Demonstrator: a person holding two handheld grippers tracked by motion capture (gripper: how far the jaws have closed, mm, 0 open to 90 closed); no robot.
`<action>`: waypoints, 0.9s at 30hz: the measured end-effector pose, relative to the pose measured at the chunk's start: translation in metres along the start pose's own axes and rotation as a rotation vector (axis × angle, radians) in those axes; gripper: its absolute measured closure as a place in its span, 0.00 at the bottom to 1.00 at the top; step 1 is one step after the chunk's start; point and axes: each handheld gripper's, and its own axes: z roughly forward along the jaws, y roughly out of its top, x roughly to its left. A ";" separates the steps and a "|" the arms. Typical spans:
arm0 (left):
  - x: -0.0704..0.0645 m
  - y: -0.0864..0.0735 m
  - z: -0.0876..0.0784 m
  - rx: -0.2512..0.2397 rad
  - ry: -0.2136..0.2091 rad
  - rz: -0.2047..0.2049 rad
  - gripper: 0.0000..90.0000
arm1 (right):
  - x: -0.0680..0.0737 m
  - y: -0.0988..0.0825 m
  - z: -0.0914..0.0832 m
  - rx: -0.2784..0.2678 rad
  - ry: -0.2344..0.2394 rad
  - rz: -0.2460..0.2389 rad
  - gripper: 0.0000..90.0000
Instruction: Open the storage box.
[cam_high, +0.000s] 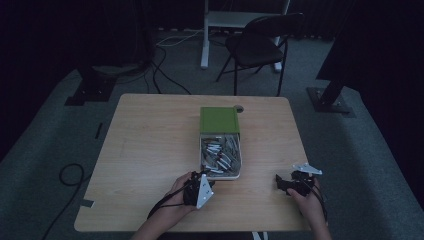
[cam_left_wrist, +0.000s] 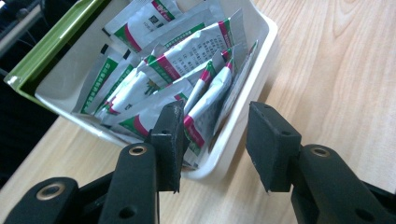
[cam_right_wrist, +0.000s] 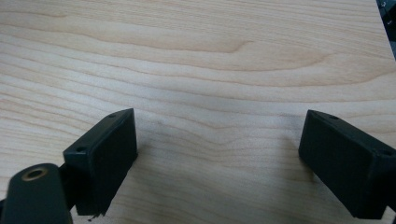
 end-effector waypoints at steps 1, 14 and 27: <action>0.001 -0.001 -0.001 -0.005 -0.001 -0.006 0.65 | 0.000 0.000 0.000 0.000 0.000 0.001 0.12; 0.016 -0.023 -0.023 -0.034 -0.022 -0.131 0.63 | 0.000 0.000 0.000 0.000 0.000 0.000 0.12; 0.032 -0.055 -0.037 -0.033 -0.007 -0.260 0.60 | 0.000 0.000 0.000 0.000 0.000 -0.001 0.12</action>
